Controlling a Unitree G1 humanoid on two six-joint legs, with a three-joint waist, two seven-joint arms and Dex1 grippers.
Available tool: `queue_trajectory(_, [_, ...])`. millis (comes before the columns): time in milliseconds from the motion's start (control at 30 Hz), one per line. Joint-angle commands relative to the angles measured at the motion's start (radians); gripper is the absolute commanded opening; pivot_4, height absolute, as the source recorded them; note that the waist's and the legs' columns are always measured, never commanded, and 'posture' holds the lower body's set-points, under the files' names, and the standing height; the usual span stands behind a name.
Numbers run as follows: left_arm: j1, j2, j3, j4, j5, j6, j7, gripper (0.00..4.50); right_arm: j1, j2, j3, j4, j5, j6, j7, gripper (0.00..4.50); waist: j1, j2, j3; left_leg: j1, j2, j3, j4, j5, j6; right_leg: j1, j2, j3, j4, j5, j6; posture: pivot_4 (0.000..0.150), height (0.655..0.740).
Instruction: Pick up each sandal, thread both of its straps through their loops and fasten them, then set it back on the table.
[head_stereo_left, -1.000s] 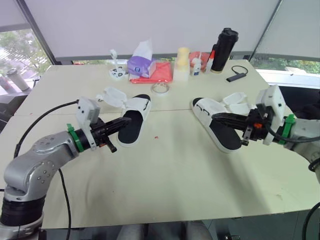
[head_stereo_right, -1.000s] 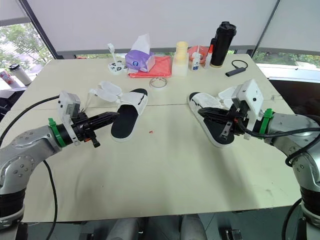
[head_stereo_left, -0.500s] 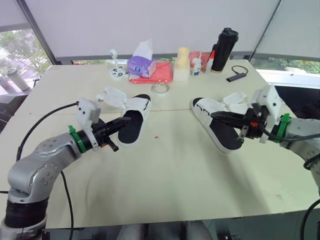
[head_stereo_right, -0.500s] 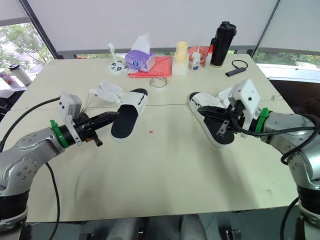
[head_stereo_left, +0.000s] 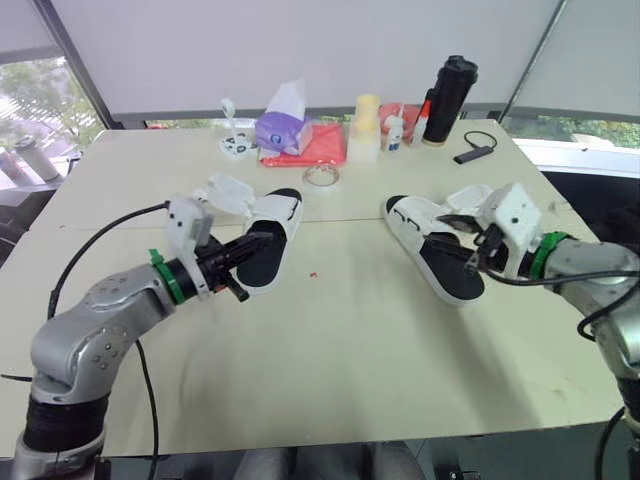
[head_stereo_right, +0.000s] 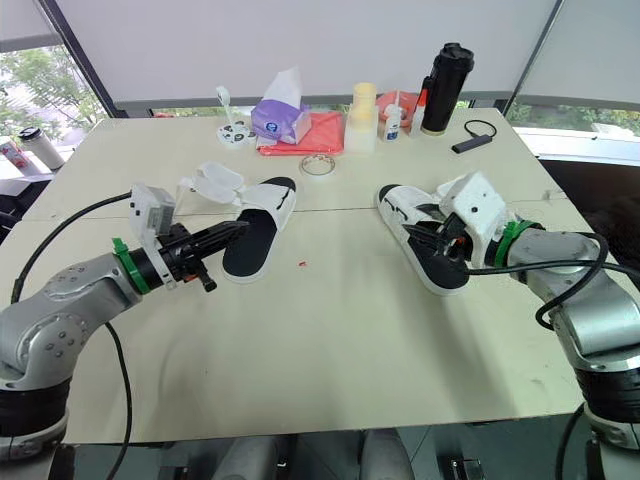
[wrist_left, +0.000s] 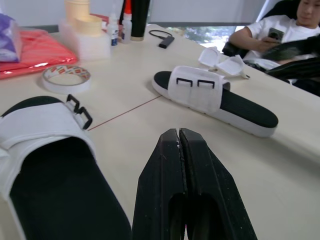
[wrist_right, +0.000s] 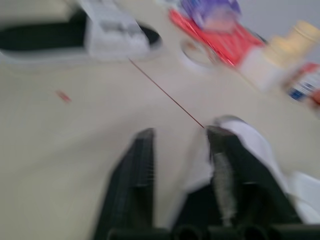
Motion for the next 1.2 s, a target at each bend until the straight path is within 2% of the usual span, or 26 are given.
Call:
queue_trajectory(33, [-0.005,-0.001,0.011,-0.029,0.001,-0.015,0.002,0.00,0.000,-0.009,0.016,0.013,-0.092,-0.084,-0.011,3.89,-0.001,0.000,0.000,0.000,0.000,0.000,0.000,0.000,0.000,0.000,0.000,0.000,0.000,0.000,0.000,0.150,0.7400])
queue_trajectory(67, [-0.008,-0.006,0.005,-0.025,0.007,-0.018,0.006,0.00,-0.004,-0.005,0.035,0.030,-0.133,-0.109,-0.026,4.33,-0.002,0.000,0.000,0.000,0.000,0.000,0.000,0.000,0.000,0.000,0.000,0.000,0.000,0.000,0.000,0.150,0.7400])
queue_trajectory(100, [-0.009,-0.014,-0.005,-0.028,0.006,-0.019,0.008,0.00,-0.009,-0.019,0.080,0.063,-0.222,-0.172,-0.047,4.43,-0.003,0.000,0.000,0.000,0.000,0.000,0.000,0.000,0.000,0.000,0.000,0.000,0.000,0.000,0.000,0.150,0.7400])
queue_trajectory(233, [0.002,-0.021,-0.023,-0.033,0.024,-0.029,0.004,0.00,-0.060,-0.026,0.217,0.210,-0.494,-0.406,-0.143,4.43,-0.003,0.000,0.000,0.000,0.000,0.000,0.000,0.000,0.000,0.000,0.000,0.000,0.000,0.000,0.000,0.150,0.7400])
queue_trajectory(433, [-0.015,-0.051,-0.037,-0.035,0.052,-0.038,0.025,0.00,-0.180,0.002,0.305,0.423,-0.700,-0.613,-0.240,4.43,-0.007,0.000,0.000,0.000,-0.001,0.000,0.000,0.001,-0.001,0.000,0.000,0.000,0.001,0.000,0.000,0.150,0.7400])
queue_trajectory(667, [-0.001,-0.053,-0.035,-0.049,0.062,-0.042,0.035,0.00,-0.283,0.046,0.330,0.614,-0.795,-0.720,-0.301,4.43,-0.010,0.000,0.000,0.001,-0.001,0.000,0.000,0.001,-0.002,0.000,0.001,0.001,0.001,0.000,0.001,0.150,0.7400])
queue_trajectory(933, [0.008,-0.065,-0.035,-0.066,0.074,-0.050,0.056,0.00,-0.455,0.133,0.418,0.962,-0.920,-0.863,-0.425,4.43,-0.029,0.000,0.000,0.002,-0.001,-0.001,-0.001,0.002,-0.003,0.001,0.002,0.001,0.002,0.001,0.001,0.150,0.7400])
queue_trajectory(1200, [0.014,-0.067,-0.029,-0.082,0.075,-0.048,0.071,0.00,-0.563,0.213,0.477,1.172,-0.992,-0.940,-0.564,4.43,-0.032,0.000,0.000,0.002,-0.001,-0.001,-0.001,0.002,-0.003,0.001,0.003,0.002,0.002,0.002,0.003,0.150,0.7400])
